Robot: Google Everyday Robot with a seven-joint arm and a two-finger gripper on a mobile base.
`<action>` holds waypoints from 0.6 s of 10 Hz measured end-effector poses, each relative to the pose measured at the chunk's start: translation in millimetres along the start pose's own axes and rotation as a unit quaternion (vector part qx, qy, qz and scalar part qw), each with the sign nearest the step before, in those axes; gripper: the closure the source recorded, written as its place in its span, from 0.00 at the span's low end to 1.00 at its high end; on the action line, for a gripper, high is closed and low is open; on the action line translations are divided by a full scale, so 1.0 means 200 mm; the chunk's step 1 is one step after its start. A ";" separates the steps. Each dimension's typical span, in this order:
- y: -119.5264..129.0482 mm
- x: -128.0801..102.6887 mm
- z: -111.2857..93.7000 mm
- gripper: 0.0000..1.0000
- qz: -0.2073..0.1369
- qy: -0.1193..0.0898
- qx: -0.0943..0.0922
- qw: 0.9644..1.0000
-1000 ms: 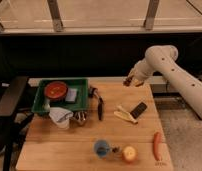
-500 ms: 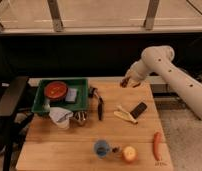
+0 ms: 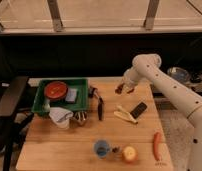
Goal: Place grapes in table surface
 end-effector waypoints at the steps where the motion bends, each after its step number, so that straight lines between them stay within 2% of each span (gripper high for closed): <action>1: 0.00 0.01 0.04 1.00 -0.002 -0.008 -0.010 1.000; 2: 0.00 0.01 0.08 0.96 -0.007 -0.013 -0.019 1.000; 6: 0.01 0.01 0.23 0.57 -0.016 -0.043 -0.055 0.997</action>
